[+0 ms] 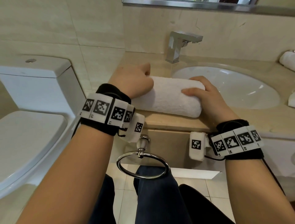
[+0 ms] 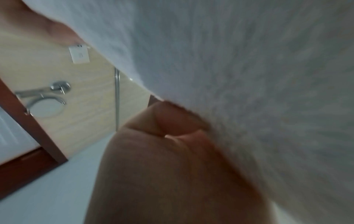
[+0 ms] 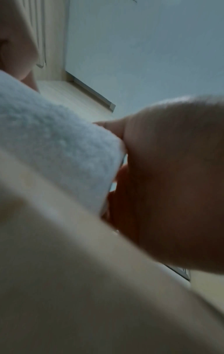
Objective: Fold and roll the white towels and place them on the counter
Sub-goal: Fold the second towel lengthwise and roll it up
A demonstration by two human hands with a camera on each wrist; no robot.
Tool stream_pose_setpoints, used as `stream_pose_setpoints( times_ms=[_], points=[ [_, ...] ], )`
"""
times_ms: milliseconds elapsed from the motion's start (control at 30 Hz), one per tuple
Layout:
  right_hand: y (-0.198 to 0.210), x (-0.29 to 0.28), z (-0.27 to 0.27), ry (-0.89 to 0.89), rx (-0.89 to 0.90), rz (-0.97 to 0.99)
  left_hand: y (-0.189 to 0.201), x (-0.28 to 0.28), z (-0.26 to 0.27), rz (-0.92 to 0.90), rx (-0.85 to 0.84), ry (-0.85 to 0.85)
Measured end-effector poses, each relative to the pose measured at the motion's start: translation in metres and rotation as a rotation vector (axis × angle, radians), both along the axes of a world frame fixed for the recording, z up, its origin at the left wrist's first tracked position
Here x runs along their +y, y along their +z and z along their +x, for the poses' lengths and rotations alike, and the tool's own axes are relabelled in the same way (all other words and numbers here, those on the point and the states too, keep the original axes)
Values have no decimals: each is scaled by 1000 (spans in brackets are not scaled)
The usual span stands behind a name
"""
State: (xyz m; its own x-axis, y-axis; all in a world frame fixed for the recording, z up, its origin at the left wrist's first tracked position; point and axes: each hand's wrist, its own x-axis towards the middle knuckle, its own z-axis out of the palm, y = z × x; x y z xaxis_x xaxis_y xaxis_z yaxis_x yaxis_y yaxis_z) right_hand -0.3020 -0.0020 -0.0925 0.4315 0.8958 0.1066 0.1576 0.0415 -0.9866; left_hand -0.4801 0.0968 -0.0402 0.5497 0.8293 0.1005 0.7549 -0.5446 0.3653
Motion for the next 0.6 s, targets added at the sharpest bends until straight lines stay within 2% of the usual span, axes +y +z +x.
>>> stream_pose_setpoints(
  times_ms=[67, 100, 233, 267, 333, 400, 500, 600],
  points=[
    [-1, 5, -1, -55, 7, -1, -11, 4, 4, 198, 47, -21],
    [0, 7, -2, -68, -2, -2, -16, 5, 5, 239, 37, -11],
    [-2, 11, 0, -101, -13, -40, -21, 6, 3, 253, -46, -34],
    [-4, 12, 2, -127, -66, -60, -19, 6, 1, 213, -86, -50],
    [-8, 13, 7, -224, -368, -116, -19, 5, -1, 126, -131, -68],
    [-10, 12, 10, -261, -595, -38, -22, 6, 0, 145, -58, -74],
    [-10, 10, 7, -218, -781, 150, -26, 10, 4, 179, -8, -74],
    [-5, 5, 4, -203, -898, 90, -24, 10, 4, 138, -18, -47]
  ],
)
